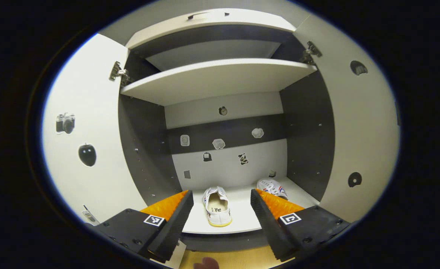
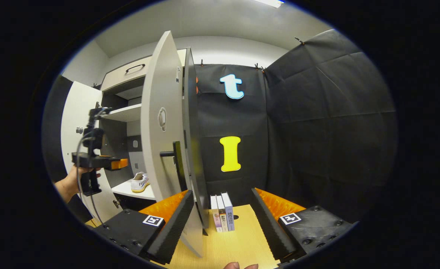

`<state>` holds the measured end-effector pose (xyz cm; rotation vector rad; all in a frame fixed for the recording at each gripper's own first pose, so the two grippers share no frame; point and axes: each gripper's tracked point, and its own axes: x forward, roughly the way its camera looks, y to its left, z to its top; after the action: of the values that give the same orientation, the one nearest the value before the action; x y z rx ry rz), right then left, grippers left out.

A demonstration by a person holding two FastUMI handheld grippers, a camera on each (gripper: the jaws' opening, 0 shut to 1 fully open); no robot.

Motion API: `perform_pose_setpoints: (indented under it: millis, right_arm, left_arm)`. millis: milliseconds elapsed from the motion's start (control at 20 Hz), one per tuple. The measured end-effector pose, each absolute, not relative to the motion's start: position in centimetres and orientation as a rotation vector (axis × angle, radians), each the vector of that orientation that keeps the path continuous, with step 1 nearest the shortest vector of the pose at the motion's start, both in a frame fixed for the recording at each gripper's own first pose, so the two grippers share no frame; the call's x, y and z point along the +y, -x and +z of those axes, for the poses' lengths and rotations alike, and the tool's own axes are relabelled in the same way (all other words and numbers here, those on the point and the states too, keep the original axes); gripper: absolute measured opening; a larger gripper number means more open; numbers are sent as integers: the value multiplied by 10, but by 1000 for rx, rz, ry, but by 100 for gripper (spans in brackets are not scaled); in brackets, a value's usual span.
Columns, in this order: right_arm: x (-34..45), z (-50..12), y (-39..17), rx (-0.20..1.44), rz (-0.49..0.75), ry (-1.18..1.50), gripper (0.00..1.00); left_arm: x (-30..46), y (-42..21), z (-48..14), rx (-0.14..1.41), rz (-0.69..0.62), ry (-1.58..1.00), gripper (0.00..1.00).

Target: Grab one shoe with the right hand and put it into the shoe cabinet, grab the other shoe with the left hand and put it into the shoe cabinet; then close the right door with the right hand and the left door with the left hand.

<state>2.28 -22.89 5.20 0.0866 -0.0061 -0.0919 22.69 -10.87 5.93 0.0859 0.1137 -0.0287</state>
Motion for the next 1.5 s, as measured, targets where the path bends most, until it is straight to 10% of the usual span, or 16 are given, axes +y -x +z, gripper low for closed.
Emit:
perform_pose_setpoints:
  millis: [700,1500]
  right_arm:
    - [-222,51,-77,18,-70,-41,98]
    - [-151,50,-68,0,-124,-50,96]
  left_arm:
    - [-43,-66,57,55,19,-22,96]
    - [75,-20,31,79,56,13,96]
